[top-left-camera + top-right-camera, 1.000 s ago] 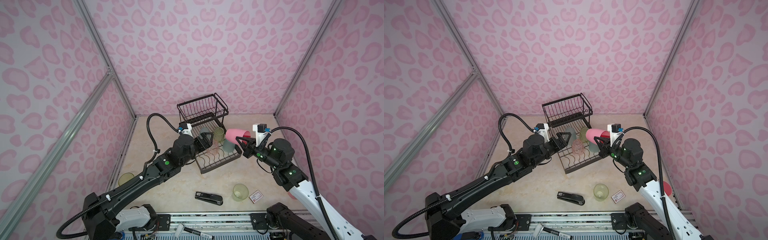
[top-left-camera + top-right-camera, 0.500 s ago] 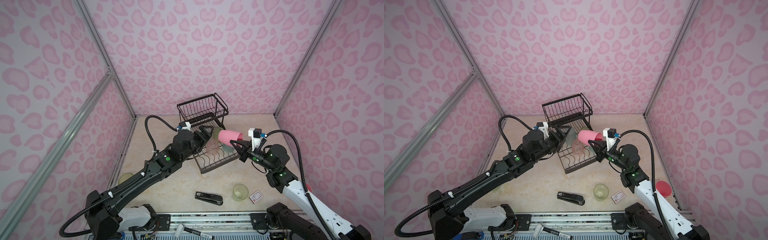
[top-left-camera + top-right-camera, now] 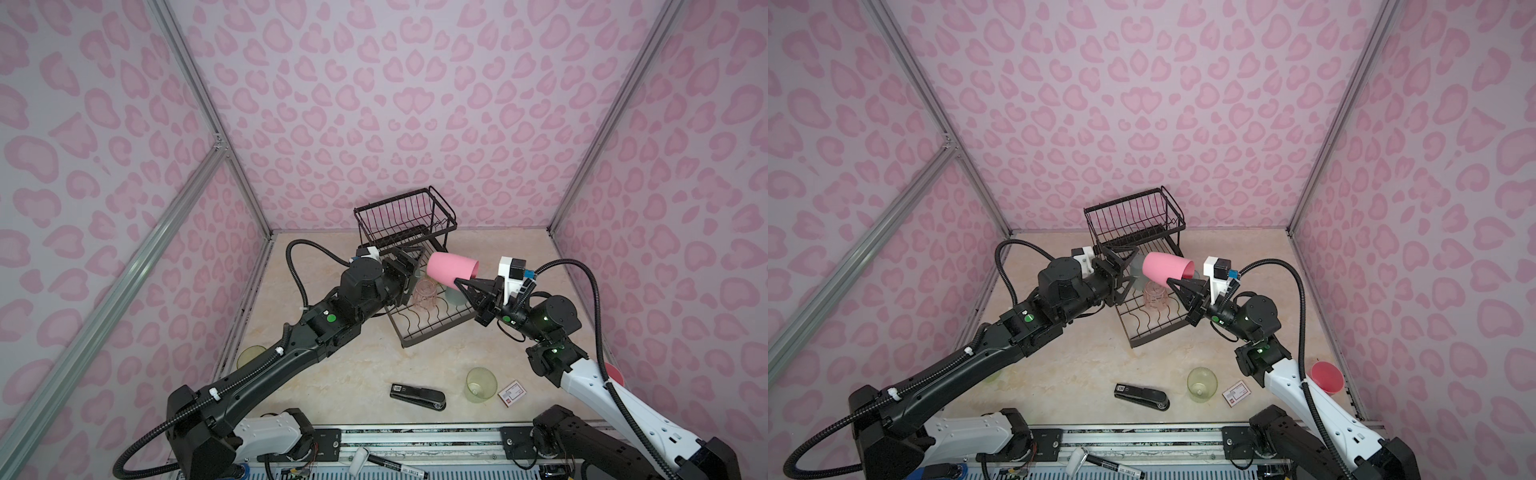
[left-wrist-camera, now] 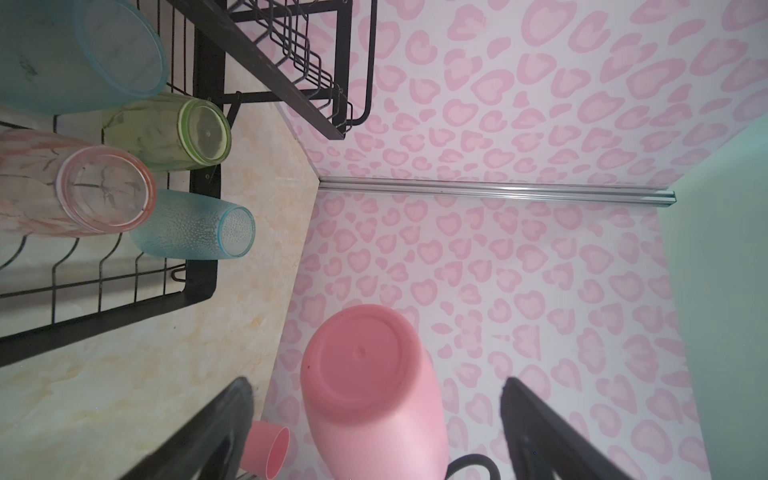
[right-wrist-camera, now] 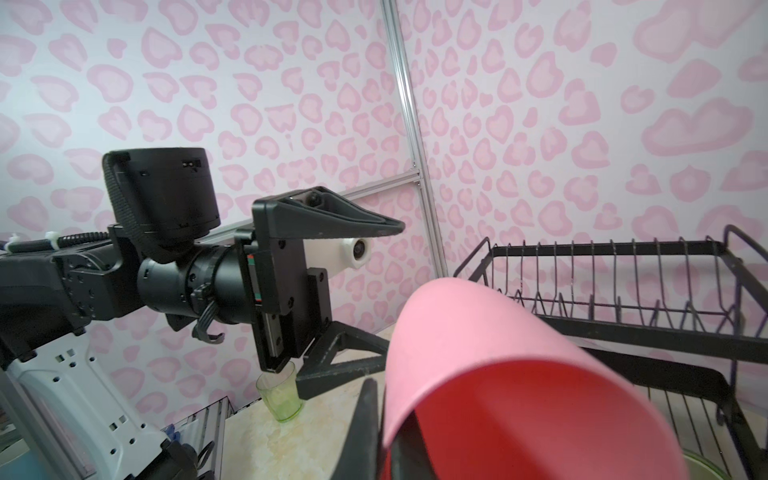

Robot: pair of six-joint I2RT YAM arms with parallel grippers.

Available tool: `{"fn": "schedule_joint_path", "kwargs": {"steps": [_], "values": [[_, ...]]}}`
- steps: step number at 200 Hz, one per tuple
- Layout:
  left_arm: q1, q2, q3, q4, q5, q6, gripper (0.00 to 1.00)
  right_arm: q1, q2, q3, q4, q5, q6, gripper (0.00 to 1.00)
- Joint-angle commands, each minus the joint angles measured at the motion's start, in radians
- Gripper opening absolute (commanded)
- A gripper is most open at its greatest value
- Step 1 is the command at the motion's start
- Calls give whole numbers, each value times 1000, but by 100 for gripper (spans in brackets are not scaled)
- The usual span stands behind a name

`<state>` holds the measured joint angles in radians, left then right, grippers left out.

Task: Load cups into a dish rack
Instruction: Pick up the cup from the middle-right of the table.

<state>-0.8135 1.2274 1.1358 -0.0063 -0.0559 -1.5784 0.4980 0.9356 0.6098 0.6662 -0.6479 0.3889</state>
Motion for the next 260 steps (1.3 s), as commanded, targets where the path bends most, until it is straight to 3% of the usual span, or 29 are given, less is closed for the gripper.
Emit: {"fn": "schedule_joint_path", "kwargs": {"steps": [1, 118, 204, 260], "values": [[3, 7, 16, 4, 17, -41, 95, 33, 22, 26, 34, 8, -33, 0], [5, -27, -28, 17, -3, -42, 86, 131, 106, 90, -13, 17, -74, 0], [6, -35, -87, 47, -56, -34, 61, 140, 108, 73, -53, 31, -81, 0], [7, -38, -82, 46, -84, -11, 61, 141, 125, 76, -58, 41, -80, 0]]}}
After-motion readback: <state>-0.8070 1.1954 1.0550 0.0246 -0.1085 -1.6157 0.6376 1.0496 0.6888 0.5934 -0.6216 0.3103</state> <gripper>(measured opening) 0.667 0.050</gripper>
